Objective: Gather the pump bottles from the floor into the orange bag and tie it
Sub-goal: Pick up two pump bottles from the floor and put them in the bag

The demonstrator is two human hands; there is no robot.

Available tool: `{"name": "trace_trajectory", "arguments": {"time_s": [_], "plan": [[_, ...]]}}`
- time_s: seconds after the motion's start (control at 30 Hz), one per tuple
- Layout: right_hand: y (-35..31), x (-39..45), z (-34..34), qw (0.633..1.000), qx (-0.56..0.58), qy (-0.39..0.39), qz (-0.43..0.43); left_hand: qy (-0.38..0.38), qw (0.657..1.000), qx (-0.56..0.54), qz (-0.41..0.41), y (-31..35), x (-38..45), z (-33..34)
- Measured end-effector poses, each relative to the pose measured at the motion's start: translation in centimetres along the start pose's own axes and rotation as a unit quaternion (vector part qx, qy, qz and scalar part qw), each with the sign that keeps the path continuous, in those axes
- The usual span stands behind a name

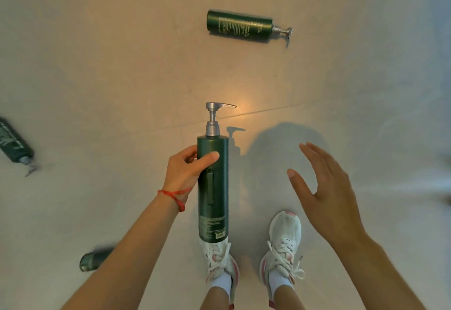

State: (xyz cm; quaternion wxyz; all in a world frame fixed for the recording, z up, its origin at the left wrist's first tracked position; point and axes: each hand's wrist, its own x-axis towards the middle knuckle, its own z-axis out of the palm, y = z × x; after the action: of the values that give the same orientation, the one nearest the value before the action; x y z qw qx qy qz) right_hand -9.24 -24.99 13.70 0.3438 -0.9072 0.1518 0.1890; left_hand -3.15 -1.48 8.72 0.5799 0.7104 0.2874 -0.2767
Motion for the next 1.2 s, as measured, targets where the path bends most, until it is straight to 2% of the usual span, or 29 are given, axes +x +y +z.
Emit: {"name": "trace_trajectory", "arguments": {"time_s": [0.2,0.33,0.57,0.67,0.87,1.03,1.13,1.2], "plan": [[-7.4,-0.5,-8.0,0.998,0.056,0.034,-0.016,-0.002,0.999,-0.015,0.038,10.3,-5.7,-0.8],[-11.8,0.5,-12.3,0.997,0.052,0.048,-0.039,0.007,0.996,-0.028,0.081,18.0,-6.9,-2.3],[-15.8,6.6,-15.7,0.998,-0.023,0.044,-0.034,0.018,0.994,-0.058,0.087,25.0,-3.1,-3.9],[-17.7,10.3,-16.2,0.998,-0.018,0.054,-0.015,0.001,0.994,-0.072,0.077,27.5,-0.4,-4.2],[-20.0,18.0,-13.7,0.996,0.049,0.056,0.040,-0.048,0.996,-0.026,0.070,30.9,6.6,-4.9],[-18.3,25.7,-8.6,0.992,0.092,0.047,0.077,-0.044,0.997,-0.008,0.062,30.1,14.2,-4.2],[-16.2,30.4,-4.3,0.976,0.157,0.042,0.145,-0.017,0.998,-0.013,0.057,28.2,18.7,-3.9],[-14.2,33.7,-1.3,0.945,0.224,0.041,0.236,-0.011,0.999,-0.020,0.047,26.6,21.6,-3.8]]}}
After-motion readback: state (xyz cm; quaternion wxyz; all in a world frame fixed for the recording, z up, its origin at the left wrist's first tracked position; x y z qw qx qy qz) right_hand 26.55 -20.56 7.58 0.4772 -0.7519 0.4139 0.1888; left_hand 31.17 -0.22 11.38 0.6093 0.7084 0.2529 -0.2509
